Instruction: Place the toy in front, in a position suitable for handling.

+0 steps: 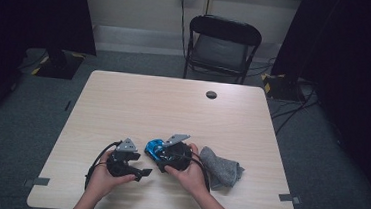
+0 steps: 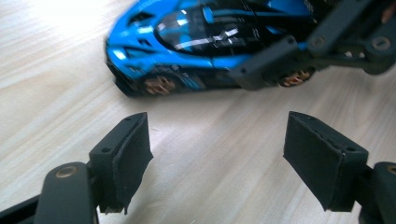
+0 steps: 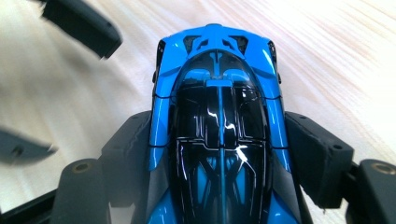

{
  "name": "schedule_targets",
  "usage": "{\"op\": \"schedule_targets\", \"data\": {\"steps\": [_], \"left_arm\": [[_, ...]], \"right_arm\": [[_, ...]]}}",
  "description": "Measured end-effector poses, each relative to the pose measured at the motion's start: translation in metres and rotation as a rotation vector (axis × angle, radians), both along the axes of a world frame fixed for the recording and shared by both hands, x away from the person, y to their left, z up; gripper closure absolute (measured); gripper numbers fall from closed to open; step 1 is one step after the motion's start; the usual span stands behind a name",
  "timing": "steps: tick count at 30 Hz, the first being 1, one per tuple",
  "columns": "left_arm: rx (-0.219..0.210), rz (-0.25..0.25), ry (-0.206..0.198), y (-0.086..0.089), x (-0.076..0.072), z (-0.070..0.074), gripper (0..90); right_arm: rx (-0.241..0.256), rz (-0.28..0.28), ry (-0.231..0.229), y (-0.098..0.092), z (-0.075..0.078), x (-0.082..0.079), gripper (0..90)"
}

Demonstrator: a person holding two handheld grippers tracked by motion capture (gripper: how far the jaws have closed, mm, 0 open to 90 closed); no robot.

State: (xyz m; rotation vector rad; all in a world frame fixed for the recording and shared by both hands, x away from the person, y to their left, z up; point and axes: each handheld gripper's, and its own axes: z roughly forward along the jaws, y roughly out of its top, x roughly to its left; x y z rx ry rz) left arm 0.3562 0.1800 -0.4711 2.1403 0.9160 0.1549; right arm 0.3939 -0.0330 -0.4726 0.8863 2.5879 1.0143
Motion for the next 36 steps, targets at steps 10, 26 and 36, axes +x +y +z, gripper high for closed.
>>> {"op": "schedule_targets", "data": {"steps": [10,26,36], "left_arm": [[0.003,0.0,-0.001,0.003,0.001,-0.001,22.1],[0.044,-0.03,-0.006,-0.004,0.009,-0.009,21.2],[0.07,-0.032,-0.032,-0.009,0.019,-0.014,21.8]], "right_arm": [[-0.011,0.162,0.004,-0.007,-0.008,-0.003,28.0],[0.01,0.175,-0.003,-0.023,-0.01,-0.008,24.8],[-0.013,0.123,-0.002,-0.043,-0.002,-0.025,23.3]]}}
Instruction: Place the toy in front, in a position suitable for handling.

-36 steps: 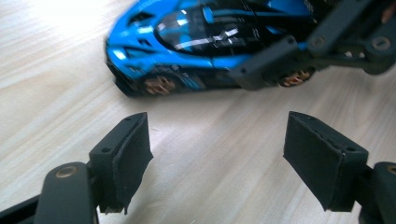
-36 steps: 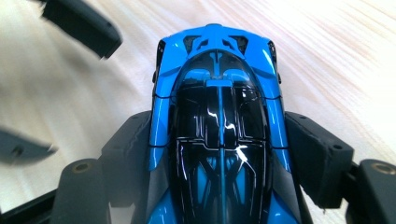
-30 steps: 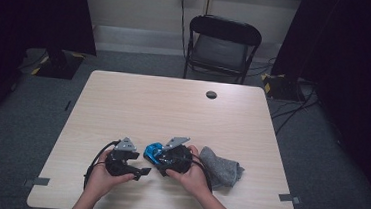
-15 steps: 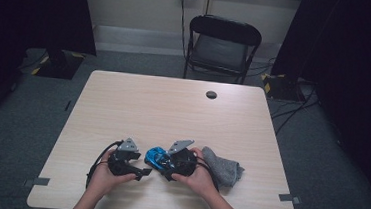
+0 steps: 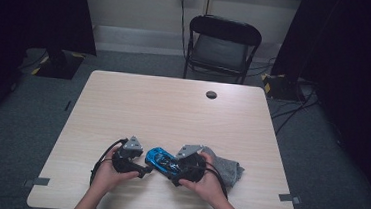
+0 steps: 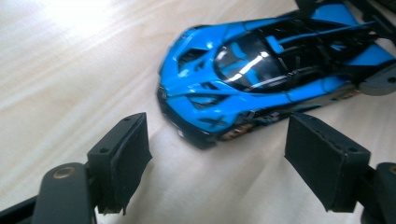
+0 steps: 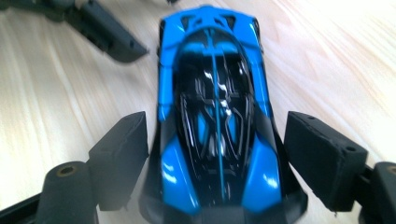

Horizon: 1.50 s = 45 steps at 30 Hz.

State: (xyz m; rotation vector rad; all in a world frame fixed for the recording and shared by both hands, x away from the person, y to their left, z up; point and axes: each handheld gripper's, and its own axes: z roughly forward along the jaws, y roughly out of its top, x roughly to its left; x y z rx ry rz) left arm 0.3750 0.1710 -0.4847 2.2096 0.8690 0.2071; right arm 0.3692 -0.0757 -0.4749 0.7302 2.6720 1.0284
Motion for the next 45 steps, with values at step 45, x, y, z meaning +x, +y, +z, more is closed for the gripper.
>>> {"op": "schedule_targets", "data": {"steps": [45], "left_arm": [[-0.035,-0.022,0.014,-0.018,0.004,-0.006,22.8]], "right_arm": [[-0.045,-0.031,0.076,-0.024,-0.008,0.007,22.7]]}}
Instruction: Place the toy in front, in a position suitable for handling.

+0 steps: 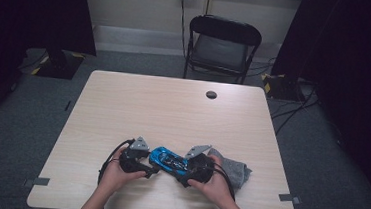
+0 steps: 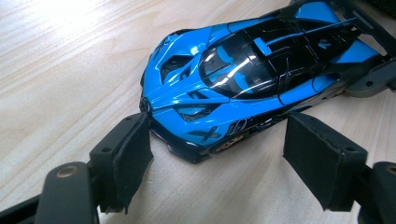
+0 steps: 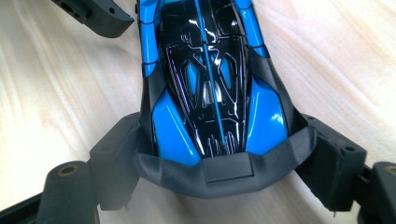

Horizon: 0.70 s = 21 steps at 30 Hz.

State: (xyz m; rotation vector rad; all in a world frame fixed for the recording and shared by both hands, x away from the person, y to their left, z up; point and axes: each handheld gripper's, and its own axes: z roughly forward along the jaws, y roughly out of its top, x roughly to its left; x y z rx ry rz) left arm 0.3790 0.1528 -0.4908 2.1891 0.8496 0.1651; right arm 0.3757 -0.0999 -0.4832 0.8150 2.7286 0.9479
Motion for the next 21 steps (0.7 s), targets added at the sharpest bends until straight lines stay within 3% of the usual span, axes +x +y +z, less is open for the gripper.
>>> {"op": "schedule_targets", "data": {"steps": [8,14,16,21], "left_arm": [[0.0,0.002,-0.004,-0.001,0.003,0.0,22.8],[0.0,0.013,-0.004,-0.001,0.006,0.0,22.3],[0.001,0.015,-0.003,-0.001,0.007,0.0,22.2],[0.002,0.01,-0.003,-0.001,0.006,0.001,22.9]], "right_arm": [[-0.034,0.008,-0.003,-0.002,0.002,0.01,21.7],[-0.049,-0.011,0.001,-0.005,0.003,0.022,26.0],[-0.062,-0.016,-0.016,-0.006,0.003,0.024,26.2],[-0.056,-0.024,-0.034,-0.007,0.004,0.021,27.0]]}}
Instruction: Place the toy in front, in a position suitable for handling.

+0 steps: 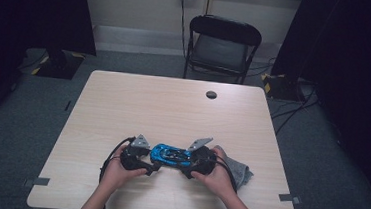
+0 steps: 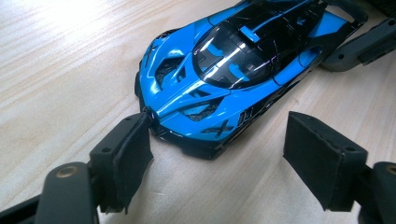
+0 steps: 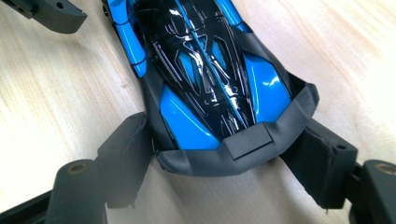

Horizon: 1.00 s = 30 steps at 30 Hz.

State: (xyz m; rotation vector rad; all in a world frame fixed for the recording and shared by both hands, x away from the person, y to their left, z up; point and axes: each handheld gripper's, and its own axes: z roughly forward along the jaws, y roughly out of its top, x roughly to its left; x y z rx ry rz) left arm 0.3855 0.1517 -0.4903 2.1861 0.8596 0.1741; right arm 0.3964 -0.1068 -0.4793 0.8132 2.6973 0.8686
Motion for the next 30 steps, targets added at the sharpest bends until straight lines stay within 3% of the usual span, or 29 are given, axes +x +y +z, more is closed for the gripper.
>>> {"op": "schedule_targets", "data": {"steps": [1,6,9,14,16,18,23,26,27,30], "left_arm": [[0.004,0.002,-0.002,0.0,-0.001,0.0,22.8],[0.005,-0.002,0.0,0.0,-0.003,0.001,22.5],[-0.002,-0.001,0.002,-0.001,-0.005,0.001,22.7],[0.001,0.002,0.005,-0.001,-0.008,0.0,22.3],[0.004,-0.001,0.003,-0.002,-0.01,0.001,22.3],[0.004,-0.002,0.003,-0.002,-0.01,0.001,22.3],[0.002,0.003,0.002,-0.002,-0.011,0.0,22.3],[0.001,0.005,0.004,-0.002,-0.011,0.0,22.4],[-0.001,0.007,0.004,-0.002,-0.011,0.0,22.3],[0.002,0.008,0.005,-0.002,-0.01,0.0,22.3]], "right_arm": [[0.028,-0.017,0.008,-0.002,0.003,-0.003,26.9],[0.061,-0.037,0.008,-0.011,0.014,-0.009,25.4],[0.101,-0.048,-0.013,-0.022,0.032,-0.016,24.2],[0.085,-0.055,-0.035,-0.04,0.051,-0.022,23.8],[0.067,-0.073,-0.044,-0.063,0.055,-0.024,24.3],[0.067,-0.084,-0.043,-0.07,0.055,-0.024,24.3],[0.079,-0.171,-0.051,-0.11,0.049,-0.03,23.7],[0.077,-0.171,-0.041,-0.112,0.051,-0.029,23.7],[0.05,-0.159,-0.049,-0.108,0.052,-0.029,24.0],[0.036,-0.138,-0.041,-0.101,0.053,-0.029,24.4]]}}
